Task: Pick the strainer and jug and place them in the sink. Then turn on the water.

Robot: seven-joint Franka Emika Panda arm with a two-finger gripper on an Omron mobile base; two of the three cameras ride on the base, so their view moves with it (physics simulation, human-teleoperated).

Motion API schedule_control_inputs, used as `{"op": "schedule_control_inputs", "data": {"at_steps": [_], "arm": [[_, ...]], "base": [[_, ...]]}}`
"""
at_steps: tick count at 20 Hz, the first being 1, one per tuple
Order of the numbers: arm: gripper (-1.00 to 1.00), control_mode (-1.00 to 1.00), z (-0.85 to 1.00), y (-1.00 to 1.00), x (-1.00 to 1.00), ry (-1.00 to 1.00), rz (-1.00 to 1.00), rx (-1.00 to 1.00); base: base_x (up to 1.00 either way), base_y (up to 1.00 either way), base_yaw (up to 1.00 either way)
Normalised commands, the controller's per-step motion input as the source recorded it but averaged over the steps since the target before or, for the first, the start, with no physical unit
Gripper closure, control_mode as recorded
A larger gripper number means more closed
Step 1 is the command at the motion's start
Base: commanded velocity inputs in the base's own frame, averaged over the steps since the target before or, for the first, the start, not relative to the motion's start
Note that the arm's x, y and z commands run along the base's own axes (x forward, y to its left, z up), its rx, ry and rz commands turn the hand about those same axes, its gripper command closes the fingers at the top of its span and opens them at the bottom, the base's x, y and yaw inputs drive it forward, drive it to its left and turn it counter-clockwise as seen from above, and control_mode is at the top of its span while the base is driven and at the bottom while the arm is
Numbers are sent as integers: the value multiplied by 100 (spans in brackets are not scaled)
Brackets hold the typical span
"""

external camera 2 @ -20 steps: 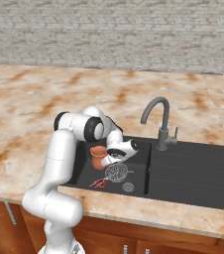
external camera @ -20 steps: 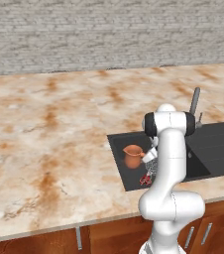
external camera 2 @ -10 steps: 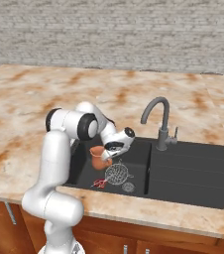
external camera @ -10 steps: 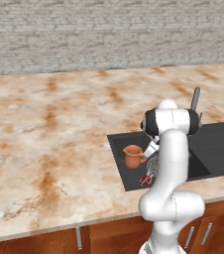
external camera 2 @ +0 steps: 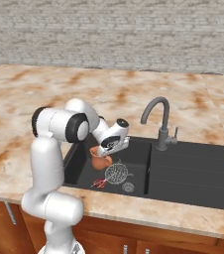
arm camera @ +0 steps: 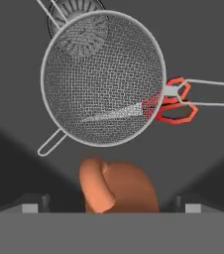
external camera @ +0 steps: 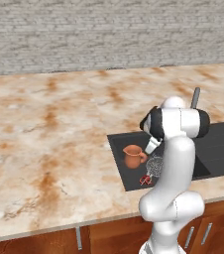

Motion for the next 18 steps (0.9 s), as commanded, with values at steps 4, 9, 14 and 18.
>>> {"op": "schedule_control_inputs", "data": {"at_steps": [4, 9, 14, 18], "arm": [[-100, -100, 24, 0, -83, 4, -22, -18], [-100, -100, 46, -1, -86, -2, -17, -16], [-100, -100, 61, -6, -66, 0, -20, -8], [-100, -100, 64, -16, -73, -16, -27, -5]], "base": [[0, 0, 0], [0, 0, 0], [0, 0, 0], [0, 0, 0]]}}
